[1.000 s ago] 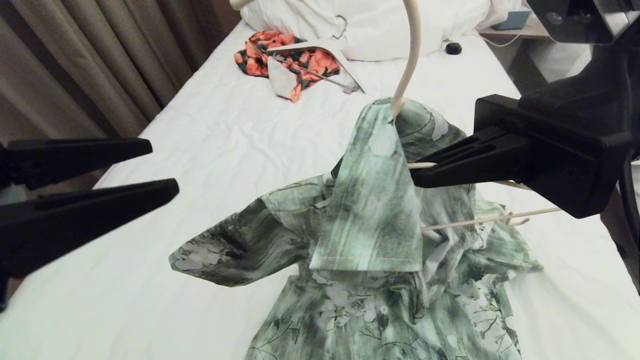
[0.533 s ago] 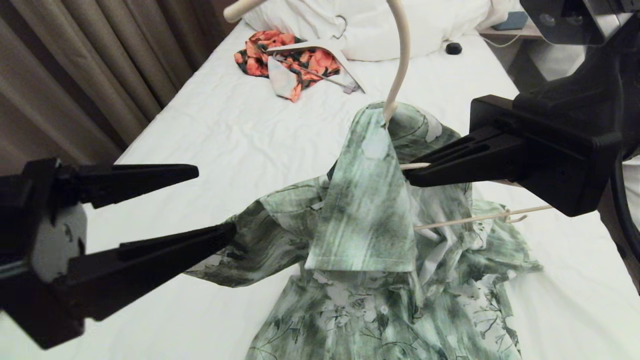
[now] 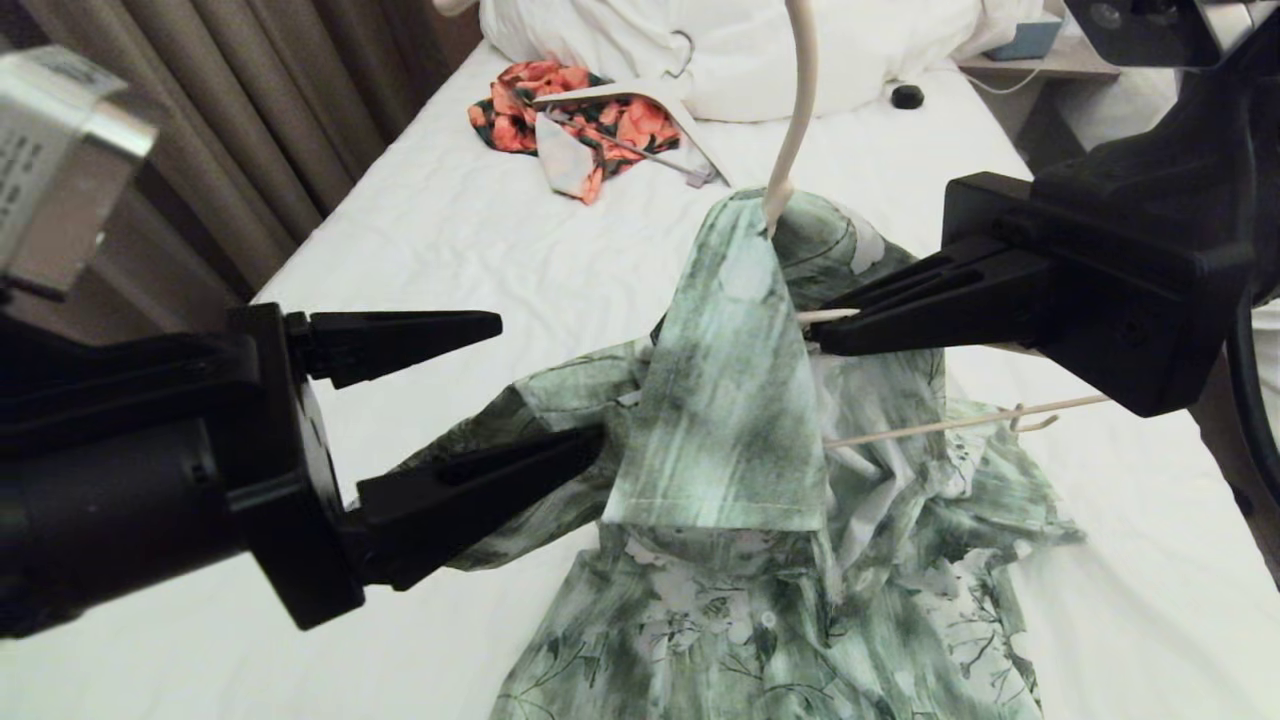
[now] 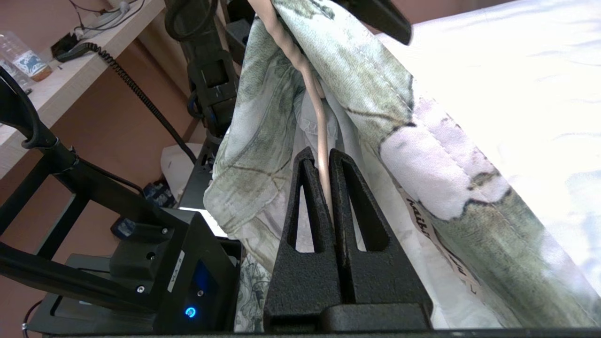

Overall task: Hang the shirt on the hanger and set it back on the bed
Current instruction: Hook the other side of the shirt onto the hanger

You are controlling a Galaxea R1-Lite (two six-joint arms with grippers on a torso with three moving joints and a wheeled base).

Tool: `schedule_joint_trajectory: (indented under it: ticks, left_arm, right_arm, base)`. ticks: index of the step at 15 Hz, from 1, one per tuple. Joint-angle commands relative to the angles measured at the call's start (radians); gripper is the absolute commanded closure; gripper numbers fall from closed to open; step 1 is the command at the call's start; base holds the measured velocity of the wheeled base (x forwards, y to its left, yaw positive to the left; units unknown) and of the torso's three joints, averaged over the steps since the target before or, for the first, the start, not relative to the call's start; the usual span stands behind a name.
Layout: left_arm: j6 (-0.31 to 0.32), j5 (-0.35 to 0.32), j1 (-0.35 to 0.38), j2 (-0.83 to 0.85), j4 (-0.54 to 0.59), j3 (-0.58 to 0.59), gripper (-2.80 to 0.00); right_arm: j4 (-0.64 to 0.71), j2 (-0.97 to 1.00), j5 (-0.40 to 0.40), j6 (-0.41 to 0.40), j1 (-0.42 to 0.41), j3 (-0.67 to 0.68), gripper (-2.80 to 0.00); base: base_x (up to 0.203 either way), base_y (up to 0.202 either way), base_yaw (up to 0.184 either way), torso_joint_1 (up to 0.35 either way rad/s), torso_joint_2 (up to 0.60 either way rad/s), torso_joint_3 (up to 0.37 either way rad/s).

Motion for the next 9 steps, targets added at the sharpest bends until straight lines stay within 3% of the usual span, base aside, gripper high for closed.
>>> schedule_joint_trajectory:
  ticks: [1, 9]
  left_arm:
    - [0.002, -0.008, -0.004, 0.036, -0.024, -0.006, -2.8]
    - [0.002, -0.012, -0.034, 0.122, -0.08, -0.01, -2.8]
  right_arm:
    - [0.003, 0.005, 0.007, -0.002, 0.001, -0.001, 0.0]
    - [0.003, 0.005, 0.005, -0.002, 0.002, -0.001, 0.0]
  base:
    - [0.0, 0.0, 0.0, 0.0, 0.0, 0.0]
    - [0.0, 0.0, 0.0, 0.0, 0.0, 0.0]
